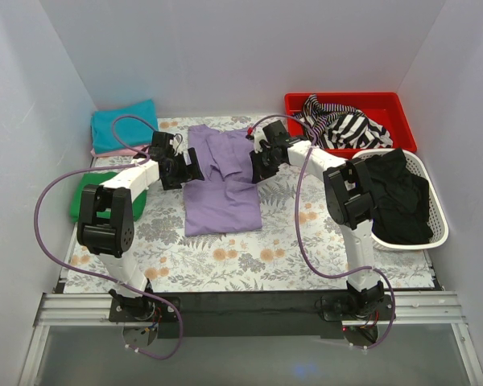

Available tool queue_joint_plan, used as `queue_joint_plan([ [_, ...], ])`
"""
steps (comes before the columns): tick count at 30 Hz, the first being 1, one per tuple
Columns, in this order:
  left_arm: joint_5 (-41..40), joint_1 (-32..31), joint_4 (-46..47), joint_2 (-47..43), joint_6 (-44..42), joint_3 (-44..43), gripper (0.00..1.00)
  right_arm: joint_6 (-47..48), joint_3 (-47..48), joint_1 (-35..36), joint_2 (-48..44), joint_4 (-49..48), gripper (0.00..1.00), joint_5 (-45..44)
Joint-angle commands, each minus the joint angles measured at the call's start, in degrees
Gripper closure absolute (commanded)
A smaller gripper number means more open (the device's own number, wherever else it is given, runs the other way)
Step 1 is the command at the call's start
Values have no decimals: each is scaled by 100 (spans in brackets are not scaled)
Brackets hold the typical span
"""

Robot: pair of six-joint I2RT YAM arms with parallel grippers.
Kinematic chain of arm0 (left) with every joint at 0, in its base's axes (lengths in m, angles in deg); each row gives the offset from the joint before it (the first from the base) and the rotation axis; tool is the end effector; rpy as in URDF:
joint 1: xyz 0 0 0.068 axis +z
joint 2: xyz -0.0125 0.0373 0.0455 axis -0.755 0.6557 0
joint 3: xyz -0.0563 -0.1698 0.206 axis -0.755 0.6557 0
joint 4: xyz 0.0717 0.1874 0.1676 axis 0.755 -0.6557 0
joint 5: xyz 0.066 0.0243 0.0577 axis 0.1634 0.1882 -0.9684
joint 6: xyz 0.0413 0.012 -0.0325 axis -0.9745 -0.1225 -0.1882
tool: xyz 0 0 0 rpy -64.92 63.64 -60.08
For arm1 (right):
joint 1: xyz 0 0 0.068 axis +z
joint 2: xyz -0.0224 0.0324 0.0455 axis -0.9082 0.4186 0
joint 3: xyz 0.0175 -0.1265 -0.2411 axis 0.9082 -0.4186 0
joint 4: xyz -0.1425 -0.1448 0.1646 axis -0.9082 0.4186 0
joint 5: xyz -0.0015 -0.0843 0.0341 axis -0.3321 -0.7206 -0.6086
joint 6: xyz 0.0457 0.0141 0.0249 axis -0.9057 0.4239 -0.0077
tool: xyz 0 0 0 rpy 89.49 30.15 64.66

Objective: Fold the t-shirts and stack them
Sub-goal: Fold the tshirt

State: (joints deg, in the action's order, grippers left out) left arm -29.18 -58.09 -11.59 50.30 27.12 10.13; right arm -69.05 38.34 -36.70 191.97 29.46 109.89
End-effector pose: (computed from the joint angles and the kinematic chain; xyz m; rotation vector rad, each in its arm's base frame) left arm 0.3644 -0.0656 0.1990 -1.1117 2.4755 -0.6808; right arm 0.4160 0.2404 0.1759 -0.7444 2.4709 0.6550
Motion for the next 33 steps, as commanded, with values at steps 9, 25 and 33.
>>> queue_joint_plan([
  [9, -139, 36, 16, -121, -83, -40, 9, -96, 687, -25, 81, -39, 99, -5],
  [25, -430, 89, 8, -323, -136, 74, 9, -352, 635, -87, 64, 75, 76, -1596],
  [33, -63, 97, -1, -613, -180, 31, 9, -211, 84, -78, -770, 6, 62, -974],
])
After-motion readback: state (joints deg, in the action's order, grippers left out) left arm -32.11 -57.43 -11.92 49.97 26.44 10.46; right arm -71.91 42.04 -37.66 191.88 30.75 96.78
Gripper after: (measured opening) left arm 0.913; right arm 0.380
